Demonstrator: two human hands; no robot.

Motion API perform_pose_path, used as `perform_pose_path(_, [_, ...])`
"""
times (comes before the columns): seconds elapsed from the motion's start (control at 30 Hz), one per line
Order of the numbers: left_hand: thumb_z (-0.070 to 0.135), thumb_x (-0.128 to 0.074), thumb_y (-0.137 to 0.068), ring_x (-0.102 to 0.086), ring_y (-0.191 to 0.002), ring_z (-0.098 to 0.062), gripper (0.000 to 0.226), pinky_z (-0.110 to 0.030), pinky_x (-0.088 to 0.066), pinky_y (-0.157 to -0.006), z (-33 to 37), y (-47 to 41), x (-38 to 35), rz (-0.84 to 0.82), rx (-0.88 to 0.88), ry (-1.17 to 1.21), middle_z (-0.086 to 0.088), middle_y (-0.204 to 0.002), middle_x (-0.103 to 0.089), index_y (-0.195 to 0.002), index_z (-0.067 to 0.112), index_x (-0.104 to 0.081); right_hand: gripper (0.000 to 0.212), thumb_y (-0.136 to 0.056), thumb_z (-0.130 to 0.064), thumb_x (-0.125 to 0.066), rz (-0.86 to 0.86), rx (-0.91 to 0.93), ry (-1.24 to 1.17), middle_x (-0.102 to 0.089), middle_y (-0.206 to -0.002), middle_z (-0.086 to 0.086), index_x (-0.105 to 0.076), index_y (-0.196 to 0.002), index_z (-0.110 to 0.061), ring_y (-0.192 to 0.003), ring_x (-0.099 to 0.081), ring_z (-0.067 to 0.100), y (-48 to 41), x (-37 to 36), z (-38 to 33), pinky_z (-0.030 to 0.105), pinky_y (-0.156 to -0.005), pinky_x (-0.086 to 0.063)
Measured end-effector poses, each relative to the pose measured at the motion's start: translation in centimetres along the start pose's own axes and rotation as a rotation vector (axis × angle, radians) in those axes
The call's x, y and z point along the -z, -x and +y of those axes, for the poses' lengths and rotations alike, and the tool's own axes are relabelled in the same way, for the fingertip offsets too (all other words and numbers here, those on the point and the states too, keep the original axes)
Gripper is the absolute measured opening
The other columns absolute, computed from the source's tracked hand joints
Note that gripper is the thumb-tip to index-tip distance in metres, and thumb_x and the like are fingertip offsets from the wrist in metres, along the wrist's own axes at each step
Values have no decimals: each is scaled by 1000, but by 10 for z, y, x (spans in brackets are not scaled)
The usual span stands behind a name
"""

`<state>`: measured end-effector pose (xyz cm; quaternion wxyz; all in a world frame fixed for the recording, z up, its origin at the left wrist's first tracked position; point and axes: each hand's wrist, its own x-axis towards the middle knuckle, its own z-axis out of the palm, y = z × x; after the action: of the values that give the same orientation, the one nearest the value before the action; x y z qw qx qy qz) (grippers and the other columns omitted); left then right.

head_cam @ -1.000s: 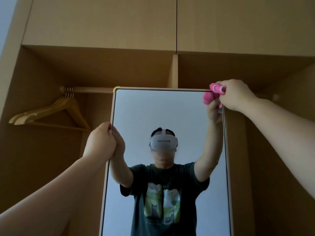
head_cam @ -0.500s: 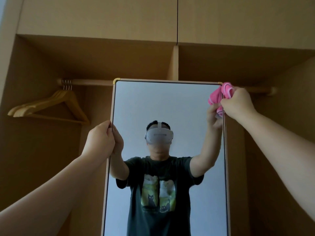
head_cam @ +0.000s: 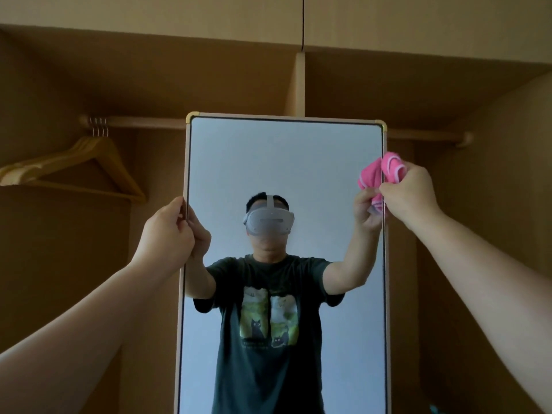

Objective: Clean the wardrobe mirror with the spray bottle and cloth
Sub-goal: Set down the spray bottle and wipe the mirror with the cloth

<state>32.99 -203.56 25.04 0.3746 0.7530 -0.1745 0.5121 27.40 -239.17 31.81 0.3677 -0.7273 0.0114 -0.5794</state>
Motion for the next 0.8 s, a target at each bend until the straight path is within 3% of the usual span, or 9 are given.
perform_pose_path(0.13, [2,-45,-88,-61,-78,-32,18,-39,-49,-67,-7,5,-2,-27,21,7,-13,-86,-65,-102,4,-57,47,-86,3,-60,18,1,-13,-57,-100,1,-57,-130,-14,-77,-58,12,7,-1,4,12,-58,-42])
perform_pose_path(0.2, [3,-45,-90,-62,-79,-29,16,-38,-50,-69,-8,7,-5,-28,26,17,-11,-85,-64,-101,4,-56,48,-85,3,-59,18,0,-11,-57,-102,2,-57,-130,-14,-85,-59,17,11,-1,6,12,-60,-42])
perform_pose_path(0.3, [4,-46,-91,-62,-78,-22,9,-30,-45,-66,-14,10,-9,-20,19,12,-6,-79,-61,-93,9,-53,49,-84,5,-59,14,-17,-3,-62,-110,10,-57,-131,-11,-96,-62,24,16,-3,7,23,-72,-51])
perform_pose_path(0.4, [7,-46,-89,-63,-71,-27,8,-39,-52,-63,-20,12,-10,-53,42,37,-8,-77,-63,-93,10,-53,46,-83,5,-59,15,-13,13,-62,-107,12,-59,-127,-10,-97,-63,28,22,-3,9,34,-83,-54])
perform_pose_path(0.47, [9,-47,-88,-62,-68,-28,9,-42,-54,-62,-25,15,-11,-56,45,45,-7,-76,-63,-94,11,-54,43,-83,5,-59,16,-10,21,-61,-100,7,-60,-124,-11,-93,-63,26,28,-4,11,34,-82,-54])
perform_pose_path(0.57, [8,-49,-90,-63,-75,-21,7,-33,-51,-65,-32,20,-15,-38,32,54,-2,-79,-62,-90,14,-52,43,-82,6,-57,33,-26,17,-58,-92,1,-62,-119,-14,-87,-60,23,37,-6,14,28,-75,-50])
perform_pose_path(0.67, [9,-50,-91,-61,-73,-14,10,-21,-44,-58,-36,25,-18,-57,54,76,3,-78,-62,-91,18,-53,42,-82,6,-57,41,-41,10,-54,-83,-6,-62,-118,-15,-84,-58,19,46,-7,17,27,-75,-48])
perform_pose_path(0.8, [6,-49,-90,-60,-70,-12,14,-14,-41,-50,-35,35,-14,-84,74,104,3,-75,-60,-85,19,-51,46,-82,7,-57,36,-74,18,-57,-94,-1,-60,-123,-15,-89,-57,18,56,-8,20,29,-79,-49])
